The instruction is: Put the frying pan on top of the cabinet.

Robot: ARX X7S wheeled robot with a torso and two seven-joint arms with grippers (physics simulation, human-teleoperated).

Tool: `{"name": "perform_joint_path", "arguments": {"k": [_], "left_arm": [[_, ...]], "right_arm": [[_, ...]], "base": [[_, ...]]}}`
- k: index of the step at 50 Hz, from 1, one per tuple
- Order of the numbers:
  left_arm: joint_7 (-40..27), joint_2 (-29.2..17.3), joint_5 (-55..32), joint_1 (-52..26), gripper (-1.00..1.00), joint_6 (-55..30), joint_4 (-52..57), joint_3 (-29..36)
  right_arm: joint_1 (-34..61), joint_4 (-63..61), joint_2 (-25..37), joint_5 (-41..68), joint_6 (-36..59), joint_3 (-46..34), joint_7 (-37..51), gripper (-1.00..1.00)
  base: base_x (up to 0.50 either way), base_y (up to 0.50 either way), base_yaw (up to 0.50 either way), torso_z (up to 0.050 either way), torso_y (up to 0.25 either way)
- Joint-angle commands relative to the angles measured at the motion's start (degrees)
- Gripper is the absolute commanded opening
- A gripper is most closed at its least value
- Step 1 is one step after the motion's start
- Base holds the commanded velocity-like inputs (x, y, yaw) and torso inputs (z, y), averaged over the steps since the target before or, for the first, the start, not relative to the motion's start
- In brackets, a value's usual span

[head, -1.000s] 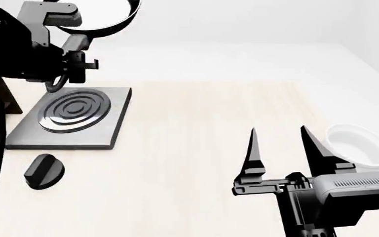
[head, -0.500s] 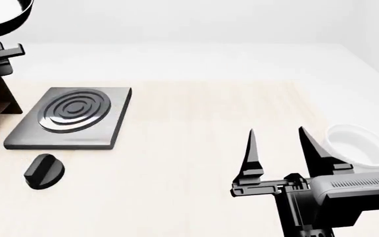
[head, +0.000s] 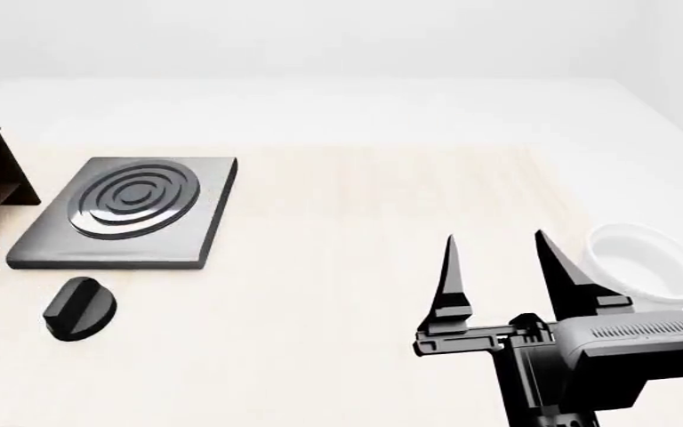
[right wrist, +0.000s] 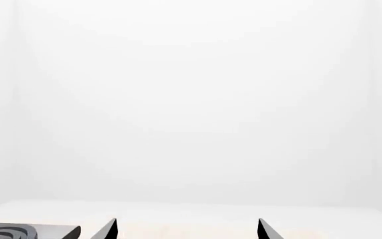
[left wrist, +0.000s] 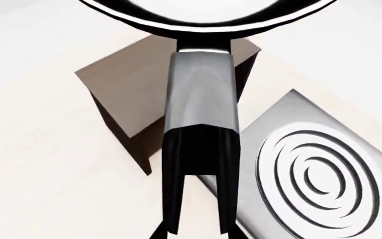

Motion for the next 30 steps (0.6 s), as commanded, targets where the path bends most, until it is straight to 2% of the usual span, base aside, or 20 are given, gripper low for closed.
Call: {"name": "perform_joint_path", "arguments": {"k": [1, 8, 18, 30], "left_arm": [[-4.1, -1.3, 0.3, -1.1, -1.0, 2.2, 0.1, -2.2], [-7.4, -2.5, 0.4, -0.5, -1.0, 2.7, 0.0, -3.5], [-9.9, -3.5, 0.2, -0.6, -1.0, 4.1, 0.0, -5.1], [-9.4, -3.0, 0.5, -0.5, -1.0, 4.6, 0.0, -5.1]], "right_arm": [[0.1, -0.1, 0.2, 0.1, 0.1, -0.3, 0.2, 1.0], [0.3, -0.2, 0.3, 0.2, 0.3, -0.2, 0.4, 1.0], [0.2, -0.1, 0.4, 0.1, 0.1, -0.5, 0.5, 1.0], [0.2, 0.1, 0.5, 0.2, -0.2, -0.7, 0.7, 1.0]], "base": [[0.0, 0.0, 0.0, 0.0, 0.01], [0.0, 0.0, 0.0, 0.0, -0.017], [0.0, 0.0, 0.0, 0.0, -0.25], [0.0, 0.0, 0.0, 0.0, 0.0]]}}
